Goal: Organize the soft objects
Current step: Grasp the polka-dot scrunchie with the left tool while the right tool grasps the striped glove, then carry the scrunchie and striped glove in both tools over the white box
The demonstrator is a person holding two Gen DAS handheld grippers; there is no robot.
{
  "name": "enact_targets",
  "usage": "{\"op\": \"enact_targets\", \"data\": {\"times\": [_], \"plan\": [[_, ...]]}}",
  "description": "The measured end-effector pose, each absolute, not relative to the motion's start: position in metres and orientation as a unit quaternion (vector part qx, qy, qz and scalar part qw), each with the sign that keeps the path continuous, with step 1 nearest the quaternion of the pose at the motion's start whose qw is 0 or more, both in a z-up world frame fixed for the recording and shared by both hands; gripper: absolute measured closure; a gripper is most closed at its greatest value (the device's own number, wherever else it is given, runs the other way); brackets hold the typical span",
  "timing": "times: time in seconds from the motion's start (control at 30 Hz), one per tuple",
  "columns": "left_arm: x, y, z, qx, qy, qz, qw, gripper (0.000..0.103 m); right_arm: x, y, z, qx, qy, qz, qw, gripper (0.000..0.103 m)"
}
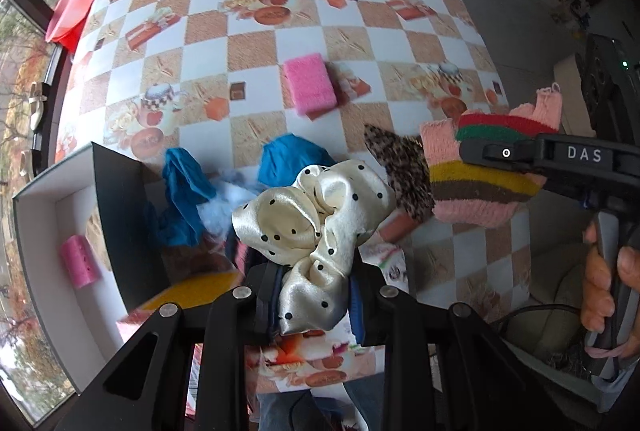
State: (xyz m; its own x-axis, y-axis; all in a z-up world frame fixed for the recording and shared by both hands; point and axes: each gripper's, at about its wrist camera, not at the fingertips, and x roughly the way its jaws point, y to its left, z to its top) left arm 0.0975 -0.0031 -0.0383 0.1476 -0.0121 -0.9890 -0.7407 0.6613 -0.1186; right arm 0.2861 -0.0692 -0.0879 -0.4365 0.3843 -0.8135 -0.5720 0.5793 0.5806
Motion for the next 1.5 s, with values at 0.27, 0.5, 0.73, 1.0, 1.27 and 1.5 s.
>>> {"op": "enact_targets", "data": {"times": [0.27,0.5,0.73,1.0,1.27,1.5], "plan": [[0.091,-0.054,-0.044,-0.276,0.614,0.174,0.719,0.074,0.261,-0.137,-0.087,-0.047,0.729,0.406,0.550,0.091],[0.066,-0.092,-0.035,-0.245,0.615,0.106,0.742,0.074,0.222,-0.193,-0.080,-0.036,0.737,0.363,0.569,0.091],[0.025,-0.108,-0.024,-0.226,0.607,0.088,0.757,0.074,0.171,-0.210,-0.069,-0.027,0.738,0.361,0.569,0.091],[-0.036,-0.092,-0.008,-0.244,0.574,0.132,0.770,0.074,0.114,-0.190,-0.053,-0.054,0.730,0.397,0.553,0.091],[-0.110,-0.059,0.000,-0.294,0.531,0.216,0.765,0.074,0.055,-0.146,-0.021,-0.116,0.703,0.466,0.525,0.091],[-0.173,-0.029,0.008,-0.322,0.485,0.320,0.748,0.074,0.006,-0.098,0.012,-0.171,0.666,0.531,0.496,0.091]]}}
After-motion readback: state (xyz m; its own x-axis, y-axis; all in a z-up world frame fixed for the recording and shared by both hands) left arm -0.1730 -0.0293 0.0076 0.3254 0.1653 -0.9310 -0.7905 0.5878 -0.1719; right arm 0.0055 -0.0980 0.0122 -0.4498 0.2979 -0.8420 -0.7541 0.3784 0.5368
